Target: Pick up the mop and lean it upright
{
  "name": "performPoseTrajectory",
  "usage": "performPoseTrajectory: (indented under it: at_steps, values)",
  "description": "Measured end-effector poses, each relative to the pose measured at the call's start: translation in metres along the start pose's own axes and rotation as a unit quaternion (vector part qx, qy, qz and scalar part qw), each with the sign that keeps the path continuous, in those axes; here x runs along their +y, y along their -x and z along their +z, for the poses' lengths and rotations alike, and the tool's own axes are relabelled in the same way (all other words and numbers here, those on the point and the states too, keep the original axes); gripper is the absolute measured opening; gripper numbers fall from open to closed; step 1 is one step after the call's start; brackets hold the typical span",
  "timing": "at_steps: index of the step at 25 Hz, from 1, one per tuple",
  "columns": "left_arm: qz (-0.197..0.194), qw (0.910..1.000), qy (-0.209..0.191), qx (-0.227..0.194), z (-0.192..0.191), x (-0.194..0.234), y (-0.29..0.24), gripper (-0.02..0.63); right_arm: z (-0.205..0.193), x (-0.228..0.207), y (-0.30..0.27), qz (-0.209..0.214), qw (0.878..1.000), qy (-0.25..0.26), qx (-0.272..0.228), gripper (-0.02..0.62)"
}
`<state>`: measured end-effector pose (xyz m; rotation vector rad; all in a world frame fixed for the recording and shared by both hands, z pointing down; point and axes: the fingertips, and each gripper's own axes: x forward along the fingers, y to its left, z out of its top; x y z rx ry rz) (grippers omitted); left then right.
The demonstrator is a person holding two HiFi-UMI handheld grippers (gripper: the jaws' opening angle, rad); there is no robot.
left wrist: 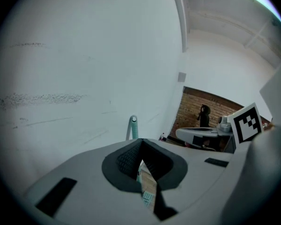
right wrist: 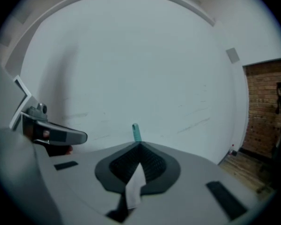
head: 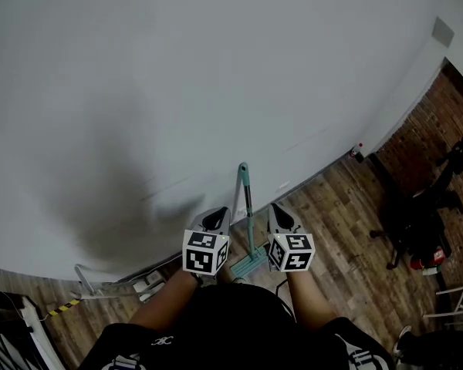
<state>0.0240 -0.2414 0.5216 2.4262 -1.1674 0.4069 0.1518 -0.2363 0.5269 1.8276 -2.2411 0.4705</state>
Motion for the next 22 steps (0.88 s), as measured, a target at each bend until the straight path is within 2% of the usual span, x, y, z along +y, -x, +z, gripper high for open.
performPoseTrajectory:
  at_steps: [8, 12, 22]
  values:
    - [-0.018, 0.9998, -0.005, 0.001, 0.001, -0.009, -0.007, -0.003, 0.005, 0.006, 0.019, 0.007, 1.0, -0.02, -0.012, 0.012]
    - [-0.019, 0.9998, -0.004, 0.003, 0.002, -0.009, -0.012, -0.003, 0.01, 0.009, 0.018, 0.008, 1.0, -0.008, -0.015, 0.012]
    - [-0.017, 0.9998, -0.004, 0.009, 0.001, -0.012, -0.027, -0.003, 0.001, -0.012, 0.009, 0.003, 1.0, -0.009, 0.002, 0.012]
